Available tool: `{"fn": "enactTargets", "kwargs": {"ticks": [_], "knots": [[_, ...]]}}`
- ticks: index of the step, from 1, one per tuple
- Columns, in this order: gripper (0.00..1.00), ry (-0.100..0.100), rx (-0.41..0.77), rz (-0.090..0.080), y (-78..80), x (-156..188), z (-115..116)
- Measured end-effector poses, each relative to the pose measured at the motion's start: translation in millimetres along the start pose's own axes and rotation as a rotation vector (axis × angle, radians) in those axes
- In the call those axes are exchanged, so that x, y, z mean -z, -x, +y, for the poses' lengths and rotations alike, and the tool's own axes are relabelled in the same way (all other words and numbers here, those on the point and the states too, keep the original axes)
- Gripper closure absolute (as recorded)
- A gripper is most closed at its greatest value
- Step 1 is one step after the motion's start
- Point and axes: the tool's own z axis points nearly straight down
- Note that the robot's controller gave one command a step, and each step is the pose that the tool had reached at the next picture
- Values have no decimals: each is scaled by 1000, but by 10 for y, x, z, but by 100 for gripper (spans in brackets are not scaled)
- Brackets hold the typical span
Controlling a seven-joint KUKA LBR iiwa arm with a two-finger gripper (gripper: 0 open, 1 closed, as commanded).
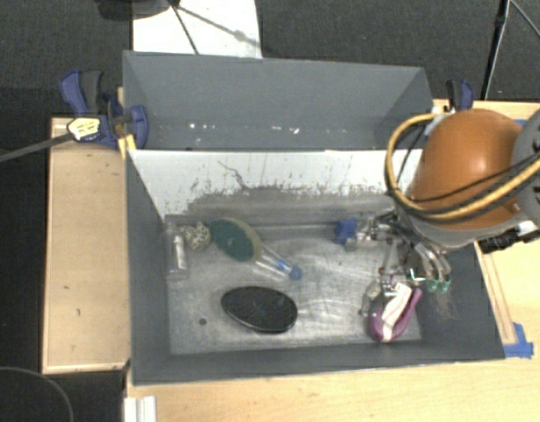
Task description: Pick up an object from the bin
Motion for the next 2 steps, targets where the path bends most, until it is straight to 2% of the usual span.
{"fn": "enactTargets", "kwargs": {"ticks": [1, 2], "knots": [[0, -4, 460, -23, -36, -1337, -738], [0, -4, 680, -11, -71, -1059, -763]]}}
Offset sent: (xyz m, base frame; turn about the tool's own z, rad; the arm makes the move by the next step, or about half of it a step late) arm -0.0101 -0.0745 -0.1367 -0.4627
